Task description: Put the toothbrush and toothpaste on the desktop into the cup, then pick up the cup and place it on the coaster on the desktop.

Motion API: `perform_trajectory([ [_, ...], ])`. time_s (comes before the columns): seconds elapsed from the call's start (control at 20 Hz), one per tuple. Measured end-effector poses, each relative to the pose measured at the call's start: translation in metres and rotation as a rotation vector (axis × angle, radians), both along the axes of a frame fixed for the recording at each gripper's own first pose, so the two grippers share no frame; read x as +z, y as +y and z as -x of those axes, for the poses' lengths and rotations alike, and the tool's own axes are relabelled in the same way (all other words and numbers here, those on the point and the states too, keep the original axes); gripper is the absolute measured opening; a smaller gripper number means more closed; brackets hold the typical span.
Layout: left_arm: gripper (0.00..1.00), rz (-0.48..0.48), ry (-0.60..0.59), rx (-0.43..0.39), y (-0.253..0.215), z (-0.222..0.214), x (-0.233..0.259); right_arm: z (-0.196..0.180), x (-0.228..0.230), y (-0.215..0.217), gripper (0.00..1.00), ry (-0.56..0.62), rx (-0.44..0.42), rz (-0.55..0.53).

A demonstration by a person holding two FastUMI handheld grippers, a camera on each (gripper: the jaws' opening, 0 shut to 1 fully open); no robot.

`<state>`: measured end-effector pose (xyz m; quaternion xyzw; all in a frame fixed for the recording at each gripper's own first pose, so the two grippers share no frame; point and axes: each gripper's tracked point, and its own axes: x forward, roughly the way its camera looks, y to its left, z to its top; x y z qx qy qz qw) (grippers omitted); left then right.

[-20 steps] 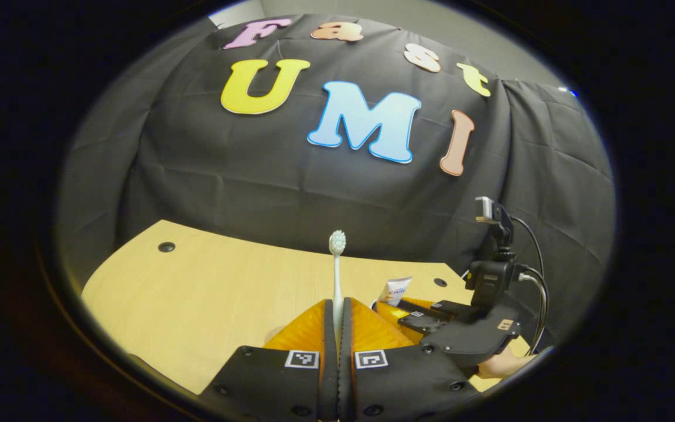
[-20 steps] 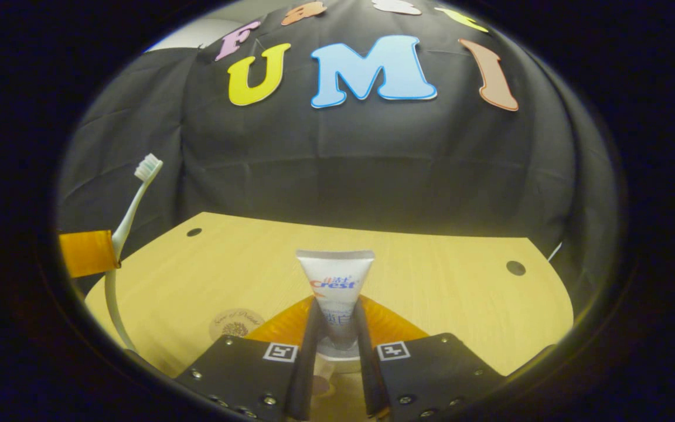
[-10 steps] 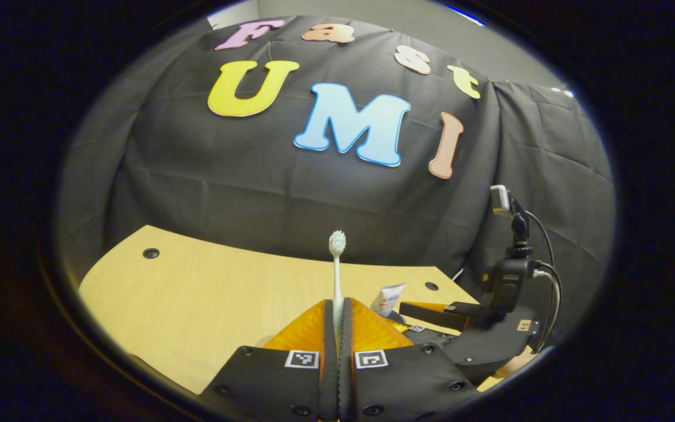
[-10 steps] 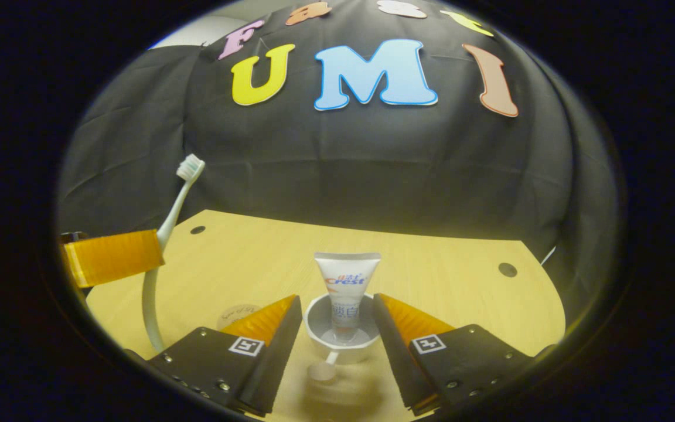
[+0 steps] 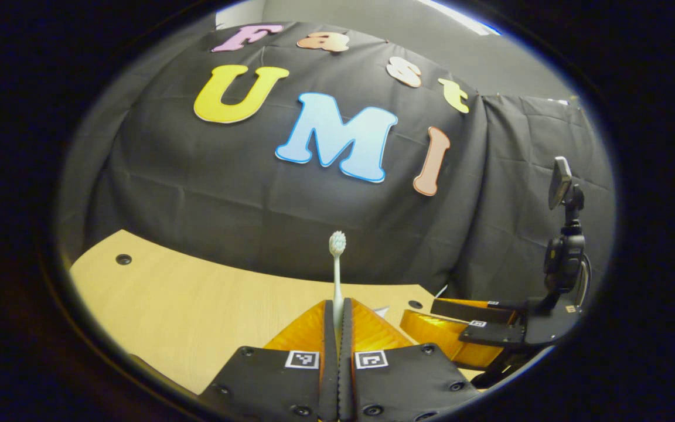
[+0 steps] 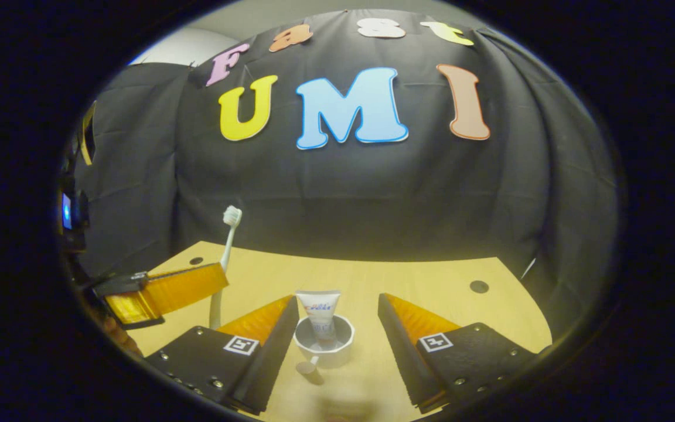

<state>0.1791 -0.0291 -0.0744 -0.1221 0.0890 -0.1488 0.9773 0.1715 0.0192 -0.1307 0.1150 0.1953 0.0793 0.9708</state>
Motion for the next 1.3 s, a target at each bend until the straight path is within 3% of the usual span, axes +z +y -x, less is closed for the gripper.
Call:
perform_trajectory([
  [0.45, 0.08, 0.166, -0.113, -0.008, -0.03, -0.038, 0.017, 0.02, 0.007, -0.039, 0.84, 0.027, -0.061, -0.014],
  [0.7, 0.08, 0.196, -0.111, 0.011, -0.038, -0.054, 0.0, 0.03, -0.002, -0.043, 0.83, 0.054, -0.055, -0.034],
  [1.1, 0.08, 0.125, -0.222, 0.04, -0.05, -0.057, -0.02, 0.033, -0.015, -0.038, 0.84, 0.101, 0.001, -0.096],
  [1.3, 0.12, 0.075, -0.206, 0.021, -0.065, -0.053, -0.034, 0.032, -0.018, -0.035, 0.84, 0.104, 0.025, -0.115],
])
